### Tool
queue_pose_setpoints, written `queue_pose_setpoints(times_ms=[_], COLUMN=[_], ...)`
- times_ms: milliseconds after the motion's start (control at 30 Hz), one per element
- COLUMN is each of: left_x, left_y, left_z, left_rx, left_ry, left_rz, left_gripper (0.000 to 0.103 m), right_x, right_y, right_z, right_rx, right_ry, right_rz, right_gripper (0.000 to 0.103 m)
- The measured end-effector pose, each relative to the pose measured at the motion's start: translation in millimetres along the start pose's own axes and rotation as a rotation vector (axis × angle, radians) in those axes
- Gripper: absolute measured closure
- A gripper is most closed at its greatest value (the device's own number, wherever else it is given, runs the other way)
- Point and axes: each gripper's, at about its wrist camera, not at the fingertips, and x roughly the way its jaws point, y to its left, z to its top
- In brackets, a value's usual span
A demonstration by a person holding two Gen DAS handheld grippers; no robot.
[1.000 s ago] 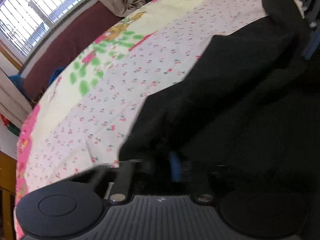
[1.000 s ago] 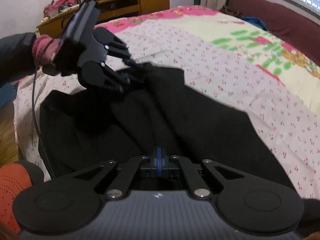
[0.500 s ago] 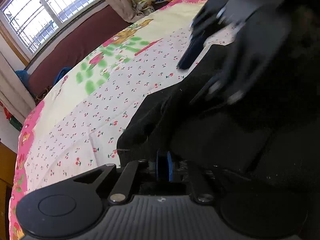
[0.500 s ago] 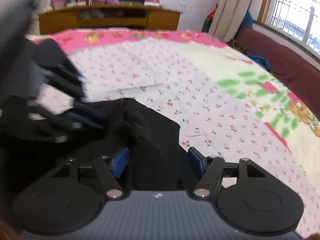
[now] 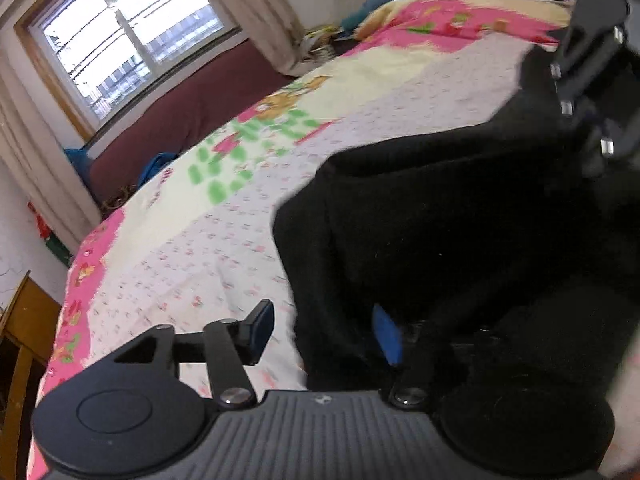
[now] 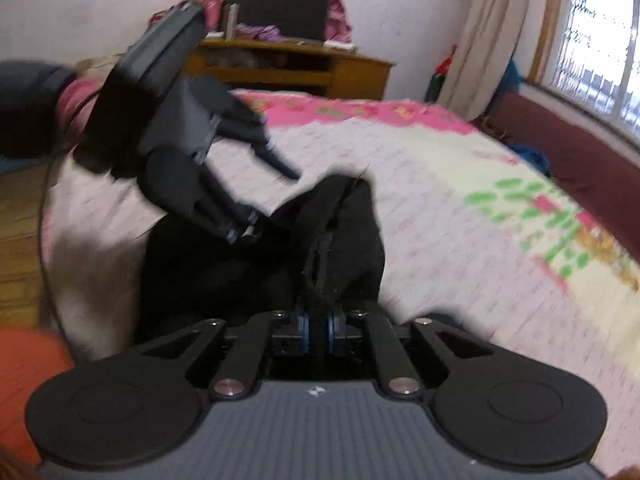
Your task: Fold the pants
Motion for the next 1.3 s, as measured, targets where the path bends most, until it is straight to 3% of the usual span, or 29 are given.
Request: queue_pose_setpoints(times_ms=[200,267,467,633,667,733,833,900,1000,1133,1300], left_x=[-37.7,-46.2,-61.3,-49.4,-46.5,-45.1,-45.5,-50.5,-58.1,-60.8,-58.3], left_y=[-42.6,-46.4,-49.1,-53.5,-52.7,-51.3,-42.1,-34.4,-22.6,-6.9,6.8], left_z=[-21.3,-25.5,-29.6,-39.4,-41.2,-41.0,-38.1,-36.1,-34.2,-37.5,-45.3], left_rx=[-0.014,-0.036,-0.141,-0.233,-0.27,-0.322,-0.384,-0.417,-0.468,-0.596,-0.737], left_ry=[0.031,0.041,0.036,0.077,0.075,0.068,0.043,0.015,-0.031,-0.08,-0.093], left_rz=[-0.058,-0.063,-0.13,-0.153,-0.152,-0.156,-0.165,-0.172,-0.17,-0.189,-0.187], left_gripper=[0.027,0.027,0.027,0.027,0.03,0.052,0.065,0.067,0.069,0.07,0.07], right_x=[16.1,9.9,4.5,6.2,8.3,8.5,-1.8,-14.3,-34.9,-60.0,-96.1], right_y=[62.4,77.1,80.0,80.8,80.5,78.9,68.0,53.4,18.1,-42.7,-128.6], right_z=[-49.3,-54.0,-56.8,-53.7,-55.1,-55.7,-59.0,-62.0,-74.2,-107.1,-149.3], right_rx=[-0.099,-0.174,-0.211,-0.203,-0.201,-0.201,-0.173,-0.108,0.096,0.445,0.889], right_ry=[0.112,0.084,0.072,0.08,0.084,0.092,0.104,0.107,0.128,0.164,0.068], right_rz=[-0.046,-0.072,-0.089,-0.09,-0.084,-0.082,-0.122,-0.159,-0.229,-0.353,-0.454], right_gripper=[0.086,0.086,0.085,0.083,0.08,0.07,0.063,0.059,0.048,0.048,0.047])
